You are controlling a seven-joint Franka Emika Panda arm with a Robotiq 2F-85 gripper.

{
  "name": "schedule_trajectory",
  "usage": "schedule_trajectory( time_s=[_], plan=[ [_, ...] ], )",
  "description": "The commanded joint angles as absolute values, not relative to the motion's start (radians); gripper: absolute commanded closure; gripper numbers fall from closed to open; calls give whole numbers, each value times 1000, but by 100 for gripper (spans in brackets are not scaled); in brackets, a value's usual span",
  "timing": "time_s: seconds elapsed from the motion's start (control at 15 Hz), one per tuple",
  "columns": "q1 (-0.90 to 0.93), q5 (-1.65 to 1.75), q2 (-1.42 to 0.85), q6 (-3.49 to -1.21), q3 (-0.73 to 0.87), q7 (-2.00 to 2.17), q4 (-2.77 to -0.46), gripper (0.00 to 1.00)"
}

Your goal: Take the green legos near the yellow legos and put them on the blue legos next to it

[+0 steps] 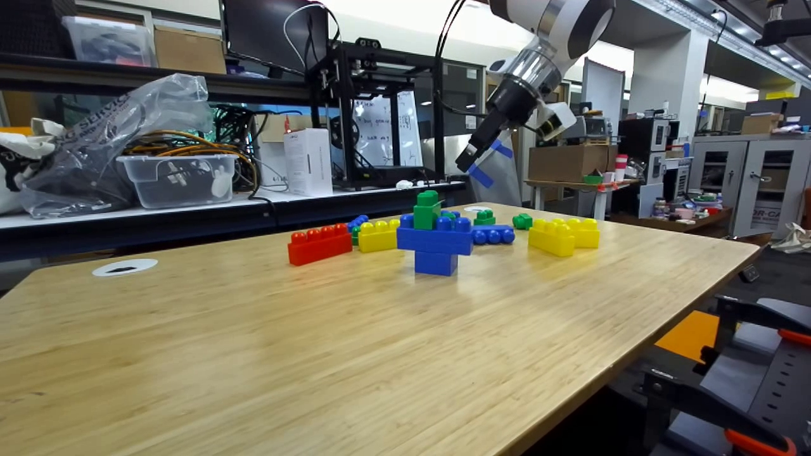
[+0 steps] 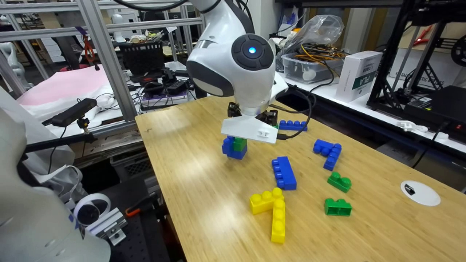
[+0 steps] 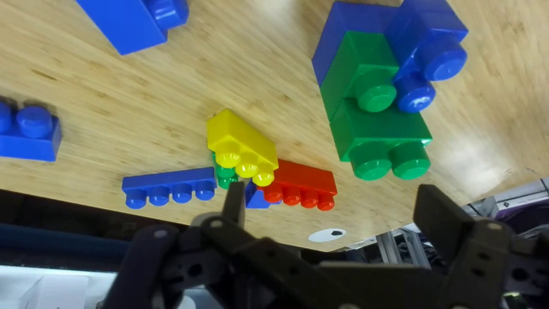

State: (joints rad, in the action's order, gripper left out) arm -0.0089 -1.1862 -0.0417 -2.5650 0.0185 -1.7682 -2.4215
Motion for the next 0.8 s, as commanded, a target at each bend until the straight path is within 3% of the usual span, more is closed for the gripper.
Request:
schedule_trajectory(
  time_s=[0.0,0.4,0.73],
  plan=[
    [13,-1256,-18,-2658,-2,-1689,-2459,0],
    [42,-1320,-3,-2841,-13,-1561,-2490,0],
    [41,-1299,-23,-2814,-8,-1557,-2477,0]
  ],
)
